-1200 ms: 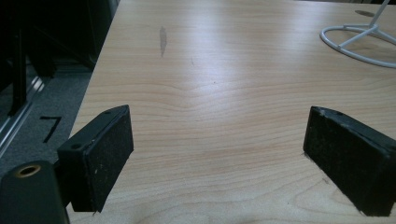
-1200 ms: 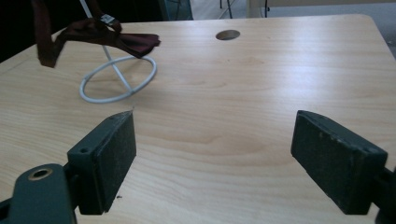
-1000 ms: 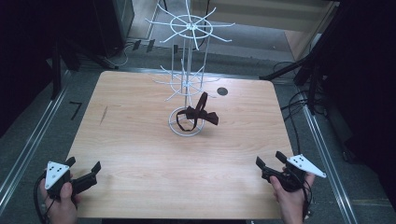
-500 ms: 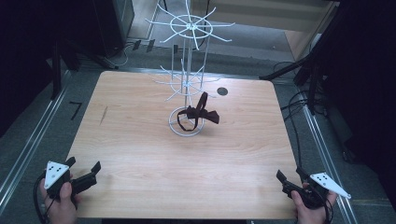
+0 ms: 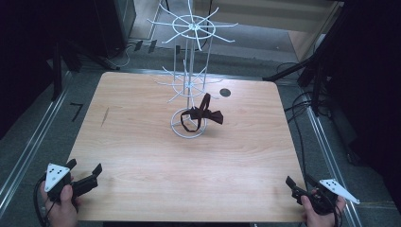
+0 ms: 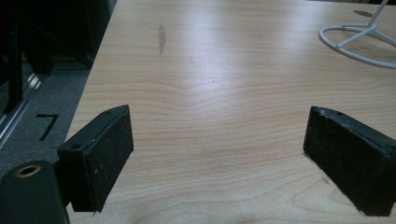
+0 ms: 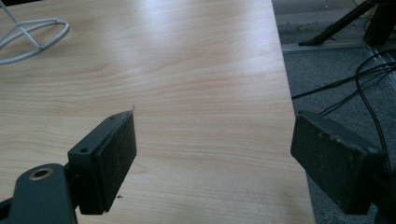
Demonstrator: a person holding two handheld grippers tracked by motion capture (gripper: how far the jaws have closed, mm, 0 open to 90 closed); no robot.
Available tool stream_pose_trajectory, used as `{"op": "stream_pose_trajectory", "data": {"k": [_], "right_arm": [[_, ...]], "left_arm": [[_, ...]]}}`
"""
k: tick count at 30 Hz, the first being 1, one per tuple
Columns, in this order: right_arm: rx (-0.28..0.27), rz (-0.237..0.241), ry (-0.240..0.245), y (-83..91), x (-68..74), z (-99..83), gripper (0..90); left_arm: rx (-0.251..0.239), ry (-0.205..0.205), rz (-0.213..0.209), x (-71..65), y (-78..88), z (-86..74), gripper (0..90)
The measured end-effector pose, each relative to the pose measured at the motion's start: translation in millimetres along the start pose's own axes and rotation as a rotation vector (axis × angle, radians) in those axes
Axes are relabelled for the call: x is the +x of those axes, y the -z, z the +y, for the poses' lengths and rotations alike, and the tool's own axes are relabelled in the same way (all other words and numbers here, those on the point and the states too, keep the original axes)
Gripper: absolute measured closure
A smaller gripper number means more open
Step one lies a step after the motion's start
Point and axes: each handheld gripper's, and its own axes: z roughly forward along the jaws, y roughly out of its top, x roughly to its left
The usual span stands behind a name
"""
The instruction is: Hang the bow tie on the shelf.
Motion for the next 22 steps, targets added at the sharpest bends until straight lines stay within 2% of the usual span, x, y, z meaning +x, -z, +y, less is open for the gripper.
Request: {"op": "stream_pose_trajectory", "data": {"k": [4, 8, 22], "right_arm": [[0.007, 0.000, -0.014, -2.1, -1.6, -1.3, 14.6], [0.010, 0.008, -0.053, -1.9, -4.0, -1.7, 14.8], [0.041, -0.010, -0.047, -4.6, -1.9, -0.9, 15.0]], "left_arm": [[0.001, -0.001, 0.001, -0.1, 0.0, 0.0, 8.8], [0.000, -0.001, 0.002, -0.2, 0.1, 0.0, 8.9], [0.001, -0.002, 0.005, -0.2, -0.1, 0.0, 8.8]]}}
